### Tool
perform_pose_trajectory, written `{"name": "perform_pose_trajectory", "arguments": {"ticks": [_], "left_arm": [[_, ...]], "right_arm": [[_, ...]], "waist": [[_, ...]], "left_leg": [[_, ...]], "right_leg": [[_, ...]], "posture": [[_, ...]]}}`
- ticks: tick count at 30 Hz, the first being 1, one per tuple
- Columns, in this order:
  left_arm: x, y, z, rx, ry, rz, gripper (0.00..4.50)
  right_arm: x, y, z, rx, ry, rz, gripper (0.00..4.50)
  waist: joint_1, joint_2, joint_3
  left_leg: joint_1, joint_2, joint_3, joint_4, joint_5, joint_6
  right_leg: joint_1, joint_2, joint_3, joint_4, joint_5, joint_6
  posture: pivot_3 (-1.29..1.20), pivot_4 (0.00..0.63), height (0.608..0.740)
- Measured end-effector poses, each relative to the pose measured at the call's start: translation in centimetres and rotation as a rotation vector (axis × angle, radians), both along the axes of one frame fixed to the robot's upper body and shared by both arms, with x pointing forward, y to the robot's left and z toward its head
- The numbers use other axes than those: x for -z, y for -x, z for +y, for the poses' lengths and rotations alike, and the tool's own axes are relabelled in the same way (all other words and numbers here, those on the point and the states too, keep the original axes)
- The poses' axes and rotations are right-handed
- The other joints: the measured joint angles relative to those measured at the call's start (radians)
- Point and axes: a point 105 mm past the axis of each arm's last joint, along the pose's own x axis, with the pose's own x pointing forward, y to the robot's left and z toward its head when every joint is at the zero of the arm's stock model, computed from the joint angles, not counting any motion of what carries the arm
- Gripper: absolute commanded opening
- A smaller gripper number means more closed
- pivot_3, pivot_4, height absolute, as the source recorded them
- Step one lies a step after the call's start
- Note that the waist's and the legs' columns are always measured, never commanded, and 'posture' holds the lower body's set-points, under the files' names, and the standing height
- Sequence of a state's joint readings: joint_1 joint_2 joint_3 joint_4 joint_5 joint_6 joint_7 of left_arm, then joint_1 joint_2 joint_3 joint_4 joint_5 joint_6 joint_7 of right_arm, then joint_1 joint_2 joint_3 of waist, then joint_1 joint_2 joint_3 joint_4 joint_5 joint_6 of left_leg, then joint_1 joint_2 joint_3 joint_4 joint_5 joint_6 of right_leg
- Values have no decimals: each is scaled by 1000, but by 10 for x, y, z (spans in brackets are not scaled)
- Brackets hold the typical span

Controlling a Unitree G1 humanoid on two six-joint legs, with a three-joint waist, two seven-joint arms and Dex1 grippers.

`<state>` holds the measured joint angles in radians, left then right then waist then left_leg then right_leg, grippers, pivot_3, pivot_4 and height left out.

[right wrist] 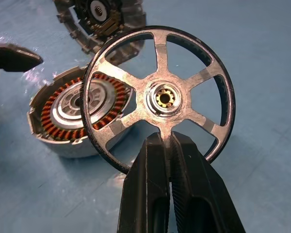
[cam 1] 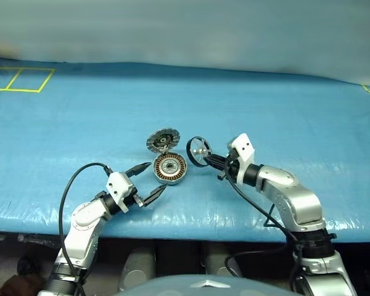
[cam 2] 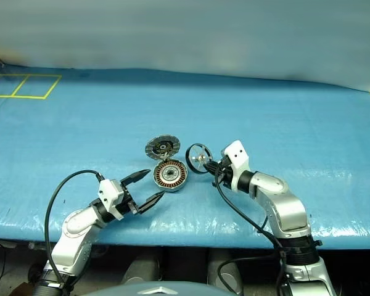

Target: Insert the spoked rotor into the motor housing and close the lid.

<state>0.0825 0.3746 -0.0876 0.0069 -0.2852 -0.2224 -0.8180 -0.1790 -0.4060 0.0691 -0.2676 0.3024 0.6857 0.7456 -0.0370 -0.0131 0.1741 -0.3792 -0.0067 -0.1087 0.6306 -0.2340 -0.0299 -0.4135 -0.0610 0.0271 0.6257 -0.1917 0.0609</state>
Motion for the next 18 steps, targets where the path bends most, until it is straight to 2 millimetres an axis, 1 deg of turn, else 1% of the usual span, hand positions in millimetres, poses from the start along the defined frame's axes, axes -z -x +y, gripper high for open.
{"name": "perform_pose_trajectory", "arguments": {"ticks": [4, 12, 18], "left_arm": [[1, 0, 0, 12, -1, 5, 4264], [4, 0, 0, 10, -1, 16, 4264], [5, 0, 0, 3, 8, 18, 4264]], "right_arm": [[-2, 8, 12, -64, -14, -2, 12], [-14, 9, 35, -157, -3, -67, 12], [-15, 11, 47, -210, 11, -86, 12]], "waist": [[0, 0, 0], [1, 0, 0], [1, 0, 0]], "left_leg": [[0, 0, 0, 0, 0, 0], [0, 0, 0, 0, 0, 0], [0, 0, 0, 0, 0, 0]], "right_leg": [[0, 0, 0, 0, 0, 0], [0, 0, 0, 0, 0, 0], [0, 0, 0, 0, 0, 0]], "posture": [[0, 150, 740], [0, 150, 740], [0, 150, 740]]}}
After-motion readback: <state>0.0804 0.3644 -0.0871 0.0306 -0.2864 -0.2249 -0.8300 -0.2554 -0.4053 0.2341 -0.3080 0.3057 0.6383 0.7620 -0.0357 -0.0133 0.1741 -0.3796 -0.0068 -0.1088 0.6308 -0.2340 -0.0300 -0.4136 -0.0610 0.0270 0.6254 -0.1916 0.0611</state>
